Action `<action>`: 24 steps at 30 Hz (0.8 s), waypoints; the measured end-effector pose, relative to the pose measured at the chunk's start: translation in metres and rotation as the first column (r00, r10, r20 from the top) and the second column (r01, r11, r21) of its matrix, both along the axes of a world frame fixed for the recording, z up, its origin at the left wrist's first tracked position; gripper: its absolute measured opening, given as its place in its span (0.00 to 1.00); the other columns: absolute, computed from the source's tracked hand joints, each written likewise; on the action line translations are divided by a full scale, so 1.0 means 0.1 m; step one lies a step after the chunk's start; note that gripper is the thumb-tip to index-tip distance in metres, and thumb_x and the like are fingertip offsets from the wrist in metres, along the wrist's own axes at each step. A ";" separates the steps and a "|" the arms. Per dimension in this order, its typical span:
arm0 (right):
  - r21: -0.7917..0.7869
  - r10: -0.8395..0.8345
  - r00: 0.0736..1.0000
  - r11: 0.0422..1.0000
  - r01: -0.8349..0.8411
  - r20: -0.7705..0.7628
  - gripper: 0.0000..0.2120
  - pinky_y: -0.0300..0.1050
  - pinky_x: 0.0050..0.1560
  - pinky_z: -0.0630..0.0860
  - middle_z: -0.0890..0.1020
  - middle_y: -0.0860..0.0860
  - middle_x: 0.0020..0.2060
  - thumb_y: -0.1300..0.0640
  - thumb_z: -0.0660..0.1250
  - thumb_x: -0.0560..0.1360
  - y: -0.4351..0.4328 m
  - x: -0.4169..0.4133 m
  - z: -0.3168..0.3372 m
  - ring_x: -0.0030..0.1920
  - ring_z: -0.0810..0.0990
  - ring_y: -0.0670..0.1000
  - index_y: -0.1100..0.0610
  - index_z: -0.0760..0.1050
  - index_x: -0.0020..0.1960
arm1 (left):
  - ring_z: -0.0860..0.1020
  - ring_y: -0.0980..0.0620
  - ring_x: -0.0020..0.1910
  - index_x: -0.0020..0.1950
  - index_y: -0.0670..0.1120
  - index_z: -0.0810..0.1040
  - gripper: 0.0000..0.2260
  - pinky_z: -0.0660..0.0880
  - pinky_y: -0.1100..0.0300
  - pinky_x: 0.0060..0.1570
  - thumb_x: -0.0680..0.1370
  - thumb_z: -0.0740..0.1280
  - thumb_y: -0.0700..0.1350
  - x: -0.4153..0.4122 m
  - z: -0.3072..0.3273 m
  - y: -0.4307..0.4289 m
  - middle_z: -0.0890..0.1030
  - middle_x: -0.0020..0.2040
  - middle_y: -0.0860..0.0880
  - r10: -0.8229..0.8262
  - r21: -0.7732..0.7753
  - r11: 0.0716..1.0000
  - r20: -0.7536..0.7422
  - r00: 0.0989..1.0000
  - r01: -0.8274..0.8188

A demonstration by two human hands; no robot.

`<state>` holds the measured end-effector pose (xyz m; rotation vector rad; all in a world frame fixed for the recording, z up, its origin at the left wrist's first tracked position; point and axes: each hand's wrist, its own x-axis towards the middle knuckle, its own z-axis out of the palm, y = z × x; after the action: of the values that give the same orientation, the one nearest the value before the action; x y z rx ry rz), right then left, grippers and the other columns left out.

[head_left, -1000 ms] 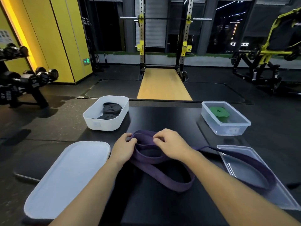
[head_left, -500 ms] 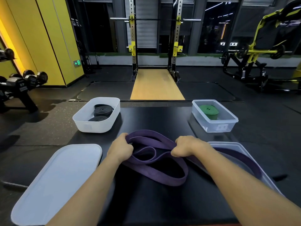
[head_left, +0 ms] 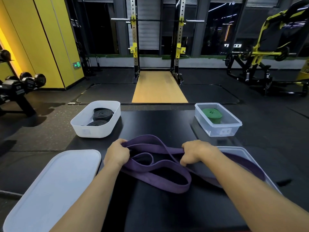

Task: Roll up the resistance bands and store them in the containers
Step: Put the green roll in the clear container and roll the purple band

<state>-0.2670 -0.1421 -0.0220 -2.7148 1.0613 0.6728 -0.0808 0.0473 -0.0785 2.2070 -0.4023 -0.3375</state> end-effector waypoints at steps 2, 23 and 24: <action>0.056 -0.022 1.000 0.998 0.023 -0.016 0.22 0.48 0.52 0.78 0.81 0.50 0.55 0.41 0.68 0.68 -0.01 0.01 -0.06 0.53 0.80 0.55 0.51 0.77 0.58 | 0.81 0.45 0.50 0.49 0.58 0.81 0.15 0.78 0.51 0.55 0.75 0.62 0.38 -0.03 -0.04 0.00 0.84 0.49 0.52 0.047 -0.007 0.999 -0.004 0.999 -0.047; 0.242 0.083 0.977 0.970 -0.033 -0.197 0.50 0.47 0.53 0.83 0.74 0.45 0.64 0.49 0.78 0.56 -0.14 0.02 0.02 0.60 0.79 0.55 0.40 0.65 0.76 | 0.77 0.46 0.56 0.63 0.55 0.80 0.16 0.72 0.51 0.55 0.80 0.59 0.44 0.05 -0.21 0.10 0.83 0.58 0.53 0.185 -0.125 0.976 0.049 0.982 -0.178; 0.251 0.072 0.982 0.968 -0.026 -0.174 0.42 0.46 0.51 0.83 0.77 0.46 0.60 0.50 0.77 0.60 -0.13 0.02 0.03 0.58 0.80 0.54 0.41 0.69 0.73 | 0.77 0.47 0.55 0.63 0.55 0.79 0.15 0.71 0.52 0.54 0.80 0.59 0.45 0.03 -0.21 0.09 0.82 0.57 0.54 0.187 -0.119 0.977 0.067 0.980 -0.178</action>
<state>-0.2651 -0.1547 -0.0192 -2.5084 0.8789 1.0060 -0.0781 0.0565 -0.0998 2.1317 -0.2511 -0.1269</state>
